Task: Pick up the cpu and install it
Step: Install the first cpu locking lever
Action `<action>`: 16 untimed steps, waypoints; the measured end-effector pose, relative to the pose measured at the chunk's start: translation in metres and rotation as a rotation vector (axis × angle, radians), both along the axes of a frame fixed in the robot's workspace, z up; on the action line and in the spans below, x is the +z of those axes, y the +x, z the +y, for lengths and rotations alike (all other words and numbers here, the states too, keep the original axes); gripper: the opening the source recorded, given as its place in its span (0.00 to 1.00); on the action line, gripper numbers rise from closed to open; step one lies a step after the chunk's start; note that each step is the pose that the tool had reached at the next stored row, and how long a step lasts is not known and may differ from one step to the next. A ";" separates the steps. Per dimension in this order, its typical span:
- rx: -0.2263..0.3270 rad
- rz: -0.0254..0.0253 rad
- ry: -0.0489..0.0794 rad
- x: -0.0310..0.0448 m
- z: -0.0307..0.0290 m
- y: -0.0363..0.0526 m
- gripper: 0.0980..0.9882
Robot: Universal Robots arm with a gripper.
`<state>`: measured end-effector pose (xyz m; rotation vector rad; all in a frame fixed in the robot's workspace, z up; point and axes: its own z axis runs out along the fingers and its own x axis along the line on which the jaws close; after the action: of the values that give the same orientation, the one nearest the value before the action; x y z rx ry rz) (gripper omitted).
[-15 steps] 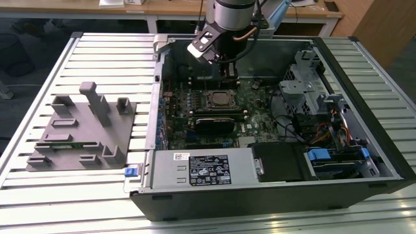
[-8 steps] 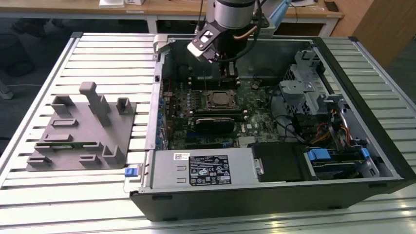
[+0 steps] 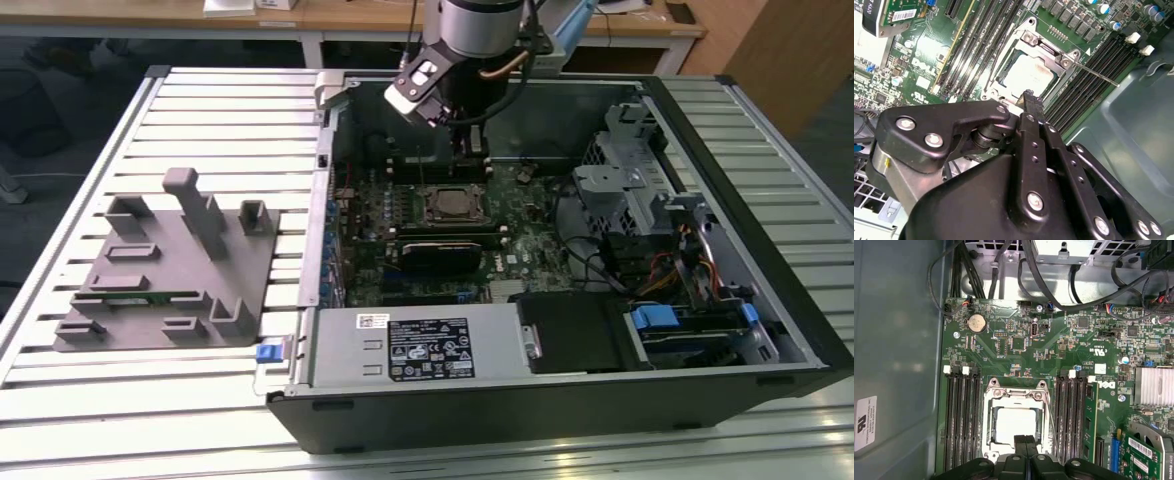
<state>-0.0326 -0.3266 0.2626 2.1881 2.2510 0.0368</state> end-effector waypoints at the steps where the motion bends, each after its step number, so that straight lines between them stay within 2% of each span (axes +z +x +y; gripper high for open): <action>1: 0.000 0.0000 0.000 0.0003 0.0000 0.0000 0.01; 8: -0.001 0.0000 0.000 0.0045 0.0000 0.0000 0.01; 16: -0.001 0.0000 0.000 0.0153 0.0000 0.0000 0.01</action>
<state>-0.0326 -0.3266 0.2779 2.1888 2.2504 0.0368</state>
